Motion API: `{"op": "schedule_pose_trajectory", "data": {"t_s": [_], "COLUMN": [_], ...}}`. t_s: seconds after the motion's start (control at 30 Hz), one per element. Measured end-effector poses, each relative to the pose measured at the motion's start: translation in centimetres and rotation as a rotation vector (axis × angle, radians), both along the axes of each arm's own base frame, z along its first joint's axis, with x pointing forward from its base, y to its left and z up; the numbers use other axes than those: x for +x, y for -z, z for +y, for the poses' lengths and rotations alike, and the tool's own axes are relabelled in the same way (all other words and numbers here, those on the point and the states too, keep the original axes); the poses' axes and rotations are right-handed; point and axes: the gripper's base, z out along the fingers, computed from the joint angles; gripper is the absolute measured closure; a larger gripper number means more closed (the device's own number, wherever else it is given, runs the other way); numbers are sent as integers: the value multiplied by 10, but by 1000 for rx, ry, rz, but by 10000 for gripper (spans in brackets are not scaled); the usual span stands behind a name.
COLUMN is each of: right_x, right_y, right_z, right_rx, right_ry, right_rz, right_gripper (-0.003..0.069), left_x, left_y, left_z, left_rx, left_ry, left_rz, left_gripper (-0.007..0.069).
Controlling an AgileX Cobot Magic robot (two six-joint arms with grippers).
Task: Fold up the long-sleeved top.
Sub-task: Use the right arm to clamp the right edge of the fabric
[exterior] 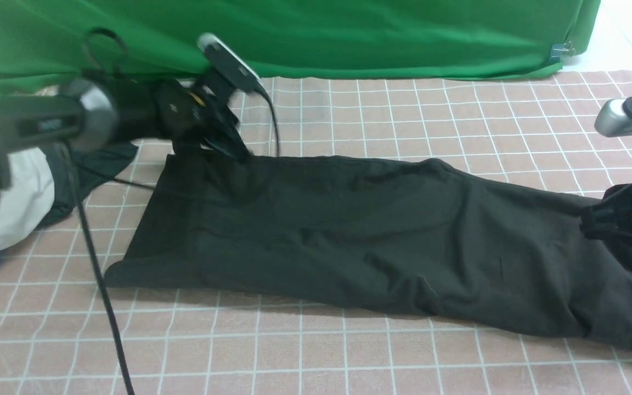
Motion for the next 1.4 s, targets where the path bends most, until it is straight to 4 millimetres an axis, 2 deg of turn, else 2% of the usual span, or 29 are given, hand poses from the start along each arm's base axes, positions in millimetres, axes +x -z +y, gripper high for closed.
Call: {"op": "schedule_pose_trajectory", "data": {"t_s": [0.1,0.17,0.2,0.27,0.3,0.33,0.43,0.47,0.53,0.6,0.8,0.97,1.1,1.17,1.27,1.33,1.37,1.4], "right_x": [0,0,-1,-2,-3,-4,-5,-5,-3,1,16,22,23,23,24,24,24,24], "right_y": [1,1,2,2,3,4,6,10,21,34,73,94,97,98,98,98,98,95], "right_z": [-6,-9,-17,-26,-33,-41,-54,-62,-70,-75,-82,-87,-89,-89,-88,-87,-87,-87], "right_rx": [-52,-72,-95,-98,-97,-95,-88,-72,-34,-16,-5,-13,-20,-25,-24,-19,-20,-30], "right_ry": [39,58,100,158,191,230,295,340,397,424,439,441,425,406,384,361,353,333], "right_rz": [8,11,26,43,55,69,91,114,166,211,297,332,342,342,343,345,346,341], "right_gripper": [403,376,332,285,256,232,185,150,91,52,36,60,70,97,227,389,425,549], "left_x": [-6,-12,-23,-37,-51,-64,-93,-116,-147,-171,-233,-260,-272,-276,-277,-278,-278,-280], "left_y": [-36,-49,-69,-90,-107,-117,-129,-129,-128,-124,-108,-121,-131,-134,-137,-138,-138,-139], "left_z": [7,7,6,3,-1,-6,-18,-28,-46,-62,-93,-97,-92,-89,-86,-85,-84,-82], "left_rx": [-41,-53,-87,-138,-174,-196,-220,-228,-244,-249,-226,-235,-222,-215,-210,-202,-201,-190], "left_ry": [-30,-30,-29,-30,-24,-14,22,56,117,180,360,438,466,466,458,456,454,451], "left_rz": [-20,-10,19,20,0,-9,-16,1,25,48,154,136,125,123,112,111,113,114], "left_gripper": [606,606,606,606,606,606,606,606,606,606,606,606,606,606,606,606,606,606]}}
